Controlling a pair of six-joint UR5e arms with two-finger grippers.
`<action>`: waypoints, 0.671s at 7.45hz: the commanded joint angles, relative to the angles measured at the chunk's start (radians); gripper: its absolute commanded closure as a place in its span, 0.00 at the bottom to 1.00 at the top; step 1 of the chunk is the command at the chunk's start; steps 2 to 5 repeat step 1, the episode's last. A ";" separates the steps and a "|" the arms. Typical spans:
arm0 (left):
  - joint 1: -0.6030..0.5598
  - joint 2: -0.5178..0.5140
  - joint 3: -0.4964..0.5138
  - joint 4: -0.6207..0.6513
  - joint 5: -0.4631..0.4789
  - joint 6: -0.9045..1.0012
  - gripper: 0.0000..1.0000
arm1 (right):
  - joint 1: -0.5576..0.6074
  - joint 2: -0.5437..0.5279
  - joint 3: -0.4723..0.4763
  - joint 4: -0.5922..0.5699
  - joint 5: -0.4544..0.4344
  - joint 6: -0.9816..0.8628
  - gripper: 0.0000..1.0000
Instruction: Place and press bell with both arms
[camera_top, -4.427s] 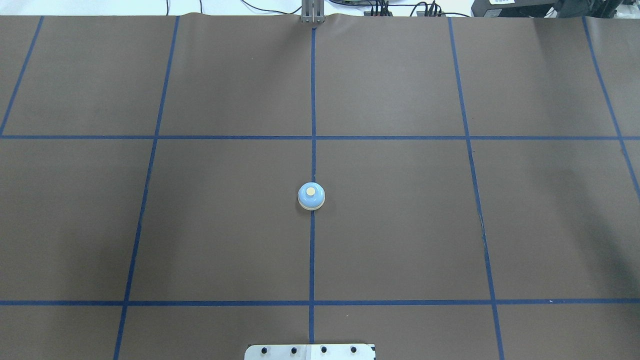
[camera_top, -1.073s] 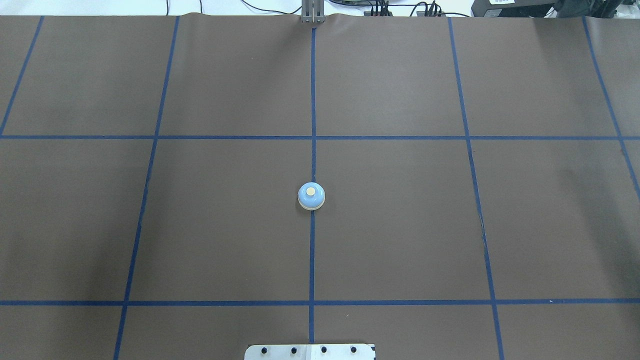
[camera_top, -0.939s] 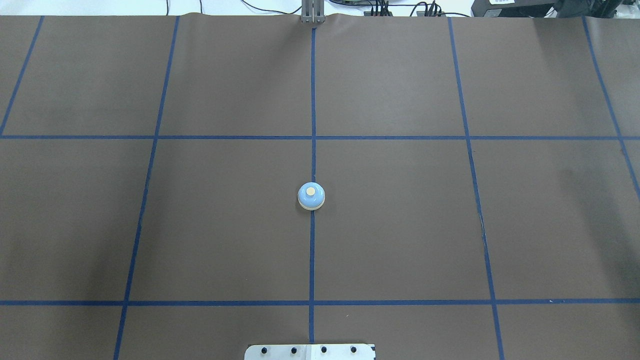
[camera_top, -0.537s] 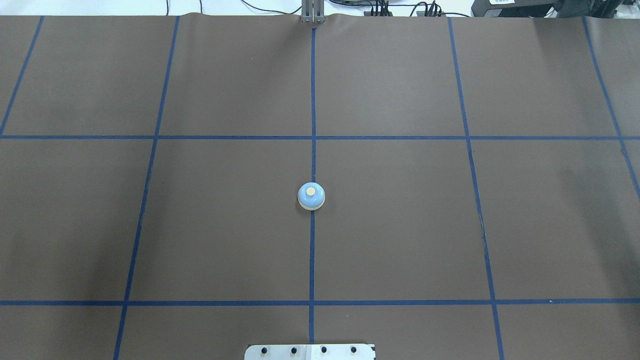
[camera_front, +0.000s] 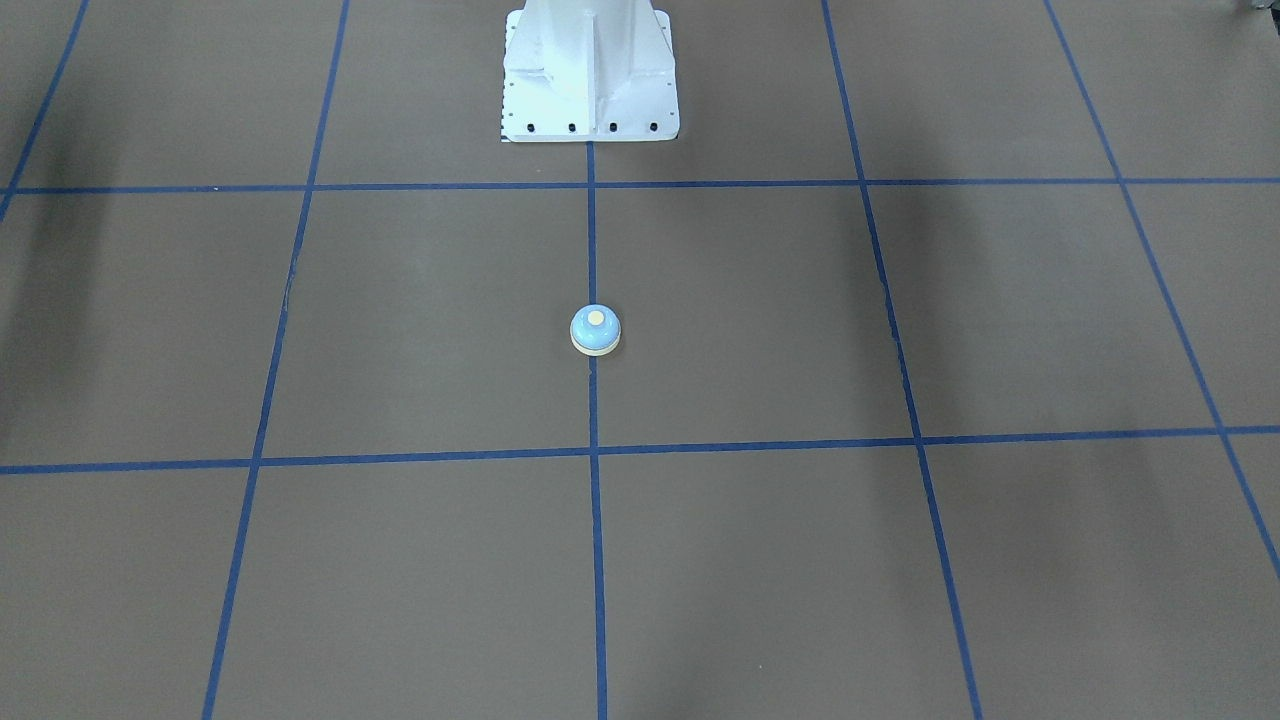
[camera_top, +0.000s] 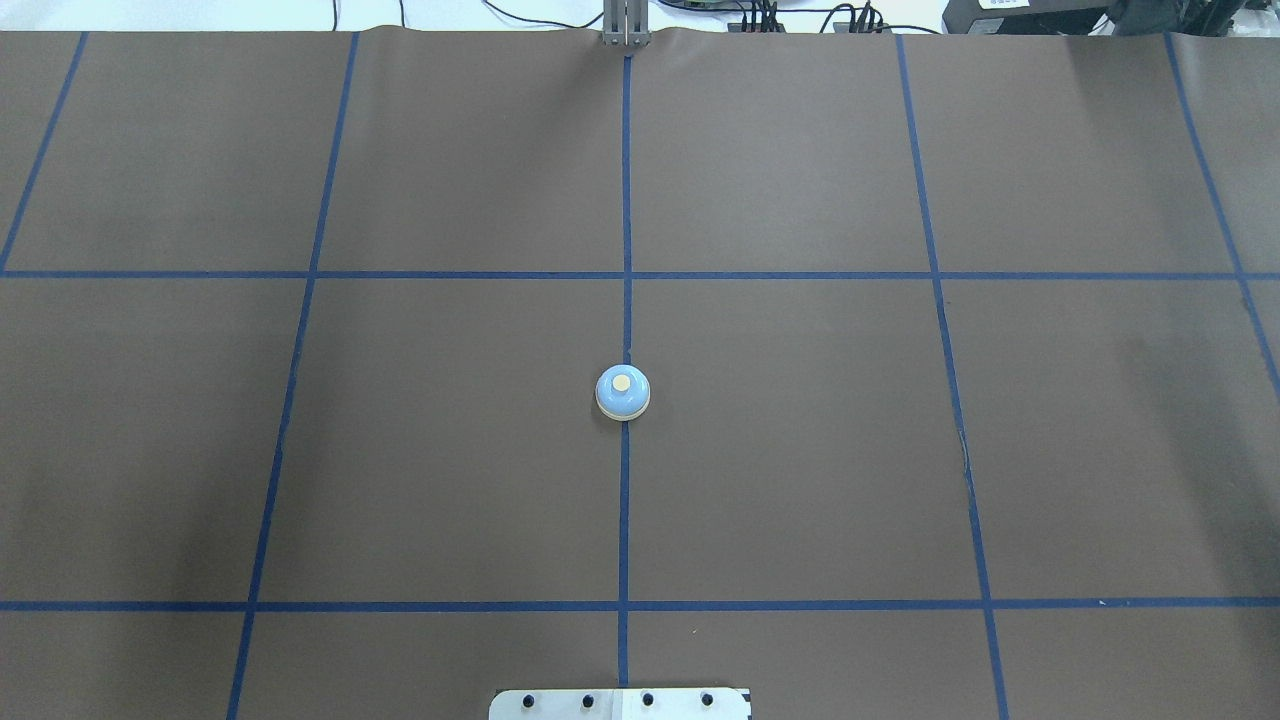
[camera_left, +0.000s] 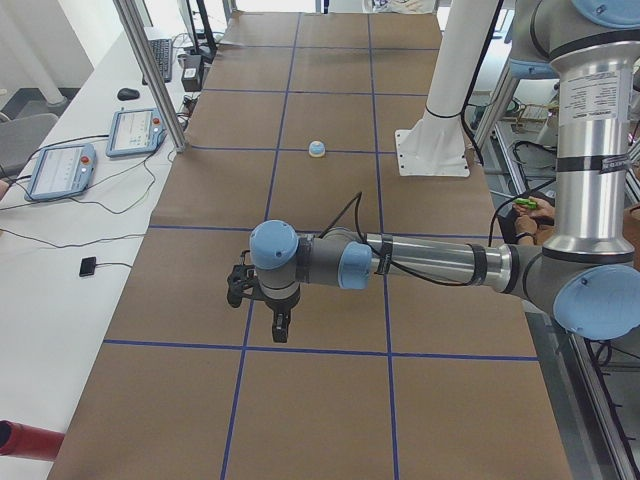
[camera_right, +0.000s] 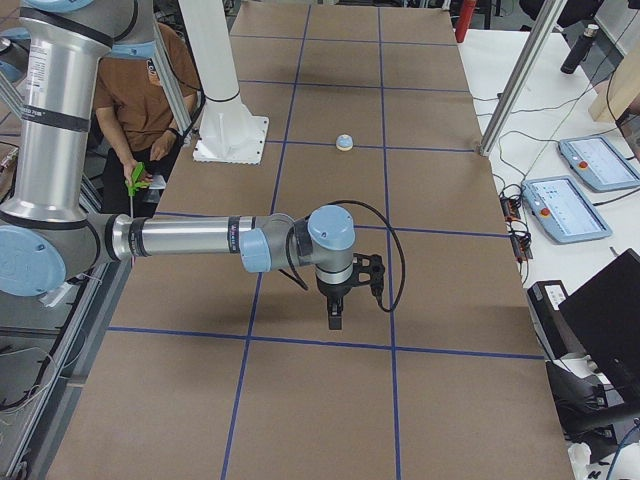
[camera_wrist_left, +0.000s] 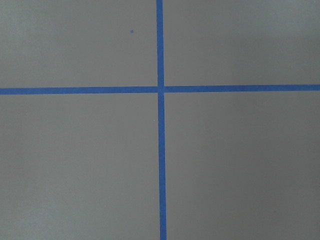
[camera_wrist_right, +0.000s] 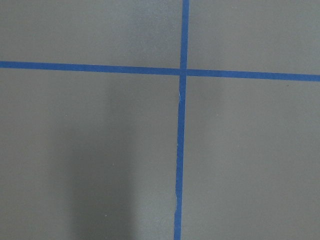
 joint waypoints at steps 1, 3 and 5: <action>0.000 0.000 -0.001 -0.002 0.001 0.001 0.00 | 0.000 -0.001 -0.001 -0.001 0.000 0.000 0.00; 0.000 0.000 -0.001 -0.002 0.001 0.001 0.00 | 0.000 -0.001 -0.001 -0.001 0.000 0.000 0.00; 0.000 0.000 -0.001 -0.002 0.001 0.001 0.00 | 0.000 -0.001 -0.001 -0.001 0.000 0.000 0.00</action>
